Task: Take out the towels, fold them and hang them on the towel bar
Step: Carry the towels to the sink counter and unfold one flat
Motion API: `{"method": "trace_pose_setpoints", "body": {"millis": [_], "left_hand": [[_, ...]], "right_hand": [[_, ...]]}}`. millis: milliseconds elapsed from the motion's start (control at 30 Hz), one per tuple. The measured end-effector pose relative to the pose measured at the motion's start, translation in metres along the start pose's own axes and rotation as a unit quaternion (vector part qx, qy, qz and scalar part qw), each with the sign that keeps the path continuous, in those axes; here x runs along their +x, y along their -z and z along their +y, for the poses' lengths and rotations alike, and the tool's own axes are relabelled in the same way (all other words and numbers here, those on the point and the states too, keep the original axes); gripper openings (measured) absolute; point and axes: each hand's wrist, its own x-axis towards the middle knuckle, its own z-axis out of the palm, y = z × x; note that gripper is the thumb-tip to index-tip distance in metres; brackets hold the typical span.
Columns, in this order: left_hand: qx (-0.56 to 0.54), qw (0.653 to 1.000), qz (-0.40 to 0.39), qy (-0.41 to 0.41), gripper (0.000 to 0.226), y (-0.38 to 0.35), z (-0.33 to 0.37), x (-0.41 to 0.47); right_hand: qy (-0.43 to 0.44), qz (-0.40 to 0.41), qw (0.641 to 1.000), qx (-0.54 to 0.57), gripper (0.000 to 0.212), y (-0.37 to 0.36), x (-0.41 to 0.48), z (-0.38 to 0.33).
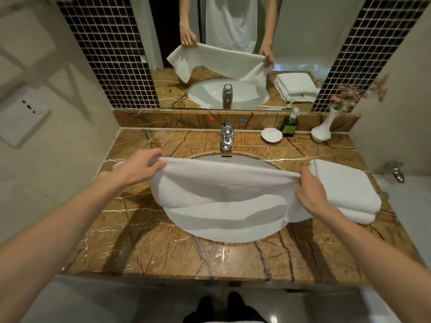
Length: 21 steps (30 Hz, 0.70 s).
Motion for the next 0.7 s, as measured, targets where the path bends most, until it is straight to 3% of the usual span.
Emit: {"method": "trace_pose_setpoints", "body": {"millis": [100, 167, 233, 333, 467, 533, 700], "left_hand": [[0.055, 0.998, -0.036, 0.018, 0.03, -0.002, -0.011, 0.001], [0.079, 0.995, -0.055, 0.025, 0.026, -0.005, -0.018, 0.001], [0.111, 0.992, -0.06, 0.026, 0.021, -0.007, -0.026, 0.001], [0.124, 0.99, -0.056, 0.036, 0.036, -0.014, -0.035, -0.004], [0.14, 0.989, -0.028, 0.043, 0.026, -0.029, -0.044, -0.013], [0.149, 0.988, 0.0, 0.038, 0.023, -0.035, -0.045, -0.017], [0.139, 0.988, 0.058, 0.018, 0.03, -0.046, -0.05, -0.021]], "right_hand": [[0.079, 0.033, 0.995, -0.043, 0.016, 0.013, 0.004, 0.0], [0.127, 0.038, 0.987, -0.09, 0.011, 0.02, 0.007, 0.002], [0.144, 0.014, 0.979, -0.143, 0.007, 0.025, 0.01, 0.002], [0.176, -0.051, 0.961, -0.206, 0.011, 0.03, 0.013, 0.0], [0.257, -0.101, 0.935, -0.225, 0.013, 0.032, 0.007, 0.0], [0.29, -0.123, 0.922, -0.227, 0.024, 0.029, 0.005, 0.003], [0.303, -0.164, 0.895, -0.284, 0.025, 0.017, 0.003, 0.008]]}}
